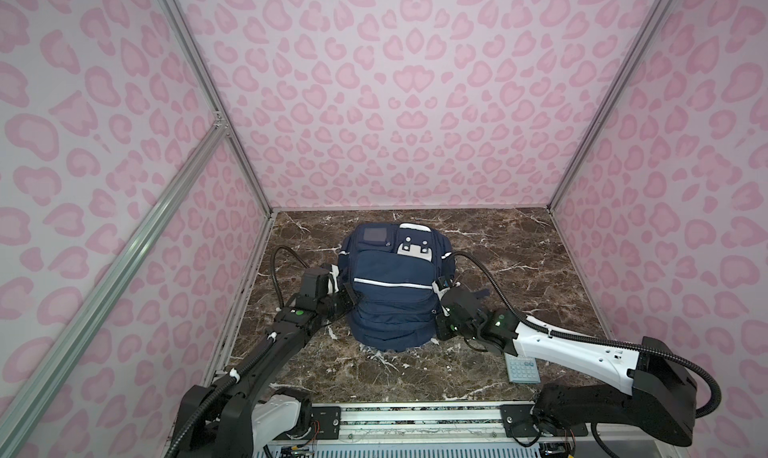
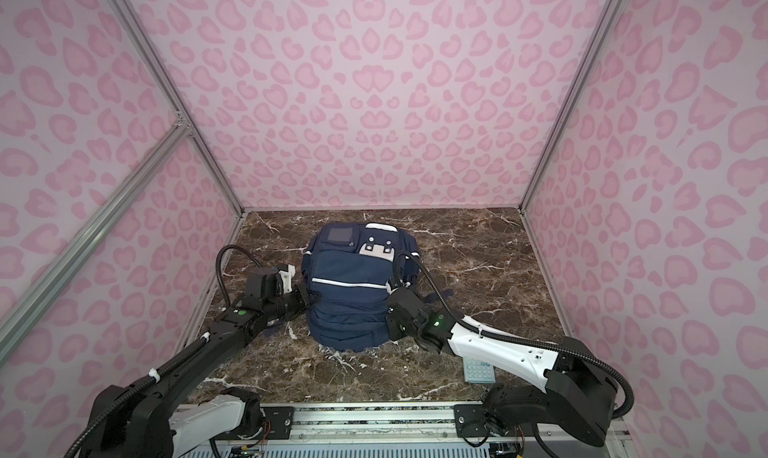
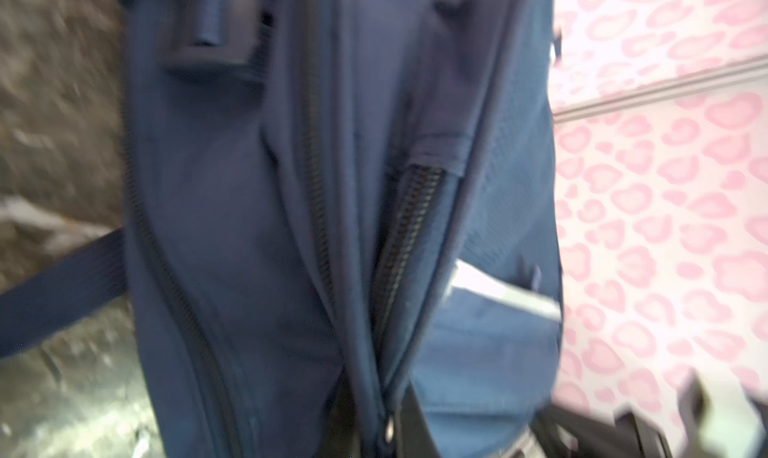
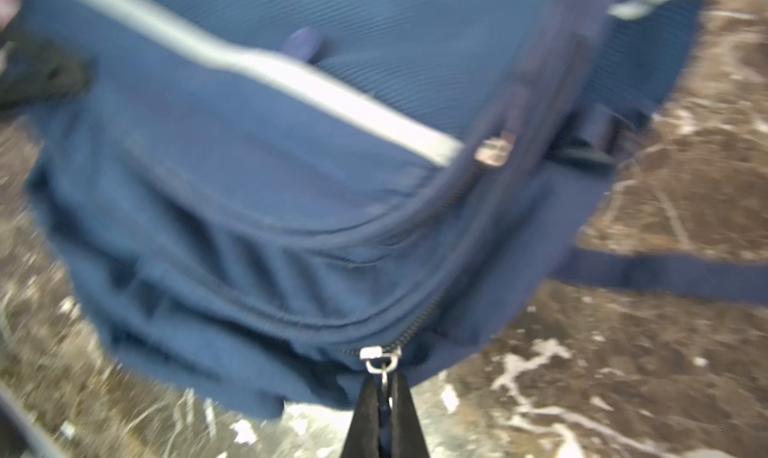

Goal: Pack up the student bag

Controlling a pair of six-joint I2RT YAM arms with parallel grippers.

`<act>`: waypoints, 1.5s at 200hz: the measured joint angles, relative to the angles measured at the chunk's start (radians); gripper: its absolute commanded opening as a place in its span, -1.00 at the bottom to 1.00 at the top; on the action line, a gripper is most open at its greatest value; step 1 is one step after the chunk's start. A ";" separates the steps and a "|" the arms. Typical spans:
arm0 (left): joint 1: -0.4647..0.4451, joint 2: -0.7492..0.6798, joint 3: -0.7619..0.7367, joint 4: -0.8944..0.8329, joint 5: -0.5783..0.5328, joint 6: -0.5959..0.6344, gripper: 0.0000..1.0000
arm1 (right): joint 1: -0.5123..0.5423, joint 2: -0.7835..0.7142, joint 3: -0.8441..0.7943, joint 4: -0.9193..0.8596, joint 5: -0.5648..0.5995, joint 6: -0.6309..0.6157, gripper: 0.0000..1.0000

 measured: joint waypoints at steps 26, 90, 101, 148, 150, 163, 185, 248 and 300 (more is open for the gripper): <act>0.015 0.051 0.118 0.021 -0.098 0.033 0.57 | 0.065 0.116 0.087 0.015 -0.047 0.003 -1.00; -0.058 -0.296 -0.068 -0.005 -0.123 -0.023 0.33 | 0.114 0.325 0.322 0.066 -0.109 0.001 -1.00; -0.096 -0.327 -0.118 -0.003 -0.107 -0.066 0.32 | 0.117 0.341 0.326 0.071 -0.120 0.002 -1.00; -0.215 -0.172 -0.191 0.128 -0.084 -0.185 -0.20 | 0.132 0.356 0.330 0.071 -0.131 0.001 -1.00; -0.217 -0.167 -0.191 0.131 -0.084 -0.187 -0.23 | 0.132 0.355 0.328 0.070 -0.131 0.001 -1.00; -0.232 -0.134 -0.190 0.161 -0.084 -0.189 -0.56 | 0.131 0.340 0.312 0.067 -0.128 0.002 -1.00; -0.238 -0.133 -0.172 0.152 -0.089 -0.196 -0.93 | 0.121 0.304 0.266 0.078 -0.122 0.002 -1.00; -0.172 -0.220 -0.174 0.082 -0.073 -0.145 -0.92 | -0.035 0.154 0.069 0.100 -0.100 -0.001 -1.00; -0.145 -0.249 -0.188 0.064 -0.003 -0.122 -0.93 | -0.254 0.074 -0.021 0.108 -0.166 -0.066 -1.00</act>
